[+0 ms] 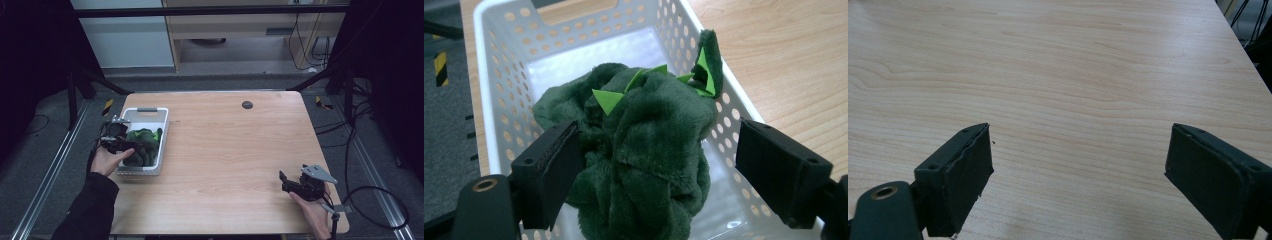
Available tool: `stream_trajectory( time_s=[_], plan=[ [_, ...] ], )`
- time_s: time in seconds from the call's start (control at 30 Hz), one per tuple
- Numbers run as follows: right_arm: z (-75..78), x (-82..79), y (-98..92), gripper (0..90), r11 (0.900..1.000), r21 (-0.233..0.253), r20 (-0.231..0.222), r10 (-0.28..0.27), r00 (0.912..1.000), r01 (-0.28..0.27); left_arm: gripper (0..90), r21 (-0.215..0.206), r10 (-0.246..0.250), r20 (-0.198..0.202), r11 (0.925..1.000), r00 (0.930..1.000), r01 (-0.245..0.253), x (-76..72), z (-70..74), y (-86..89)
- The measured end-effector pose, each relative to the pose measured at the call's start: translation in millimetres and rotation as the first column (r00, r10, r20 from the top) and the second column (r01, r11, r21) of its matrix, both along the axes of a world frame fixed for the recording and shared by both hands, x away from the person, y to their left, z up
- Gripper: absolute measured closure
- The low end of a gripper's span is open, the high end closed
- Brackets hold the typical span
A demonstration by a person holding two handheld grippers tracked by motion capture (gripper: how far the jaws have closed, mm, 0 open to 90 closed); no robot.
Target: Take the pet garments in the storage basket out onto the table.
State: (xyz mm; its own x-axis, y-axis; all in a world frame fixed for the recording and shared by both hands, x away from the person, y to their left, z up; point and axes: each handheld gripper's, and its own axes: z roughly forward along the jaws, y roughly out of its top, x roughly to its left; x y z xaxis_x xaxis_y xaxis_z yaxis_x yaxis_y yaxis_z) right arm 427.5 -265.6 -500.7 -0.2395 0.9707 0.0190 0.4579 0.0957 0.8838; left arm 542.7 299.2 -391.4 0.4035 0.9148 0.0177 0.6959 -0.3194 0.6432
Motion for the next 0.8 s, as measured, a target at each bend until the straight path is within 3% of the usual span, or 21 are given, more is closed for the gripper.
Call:
stream_trajectory(
  time_s=[0.3, 0.8],
  plan=[
    [-0.3, 0.6, -0.3, 11.2, 1.0, 0.004, -0.009, -0.001, 1.0, 0.001, 18.6, 0.01, -0.004, -0.035, 0.9999, 0.9994, 0.005, 8.2, -3.6, -3.2],
    [-0.7, 0.8, -0.4, 11.2, 1.0, 0.001, -0.009, 0.002, 1.0, -0.002, 22.2, 0.08, -0.014, -0.1, 0.9965, 0.9949, 0.022, 19.4, -13.7, -7.3]
  ],
)
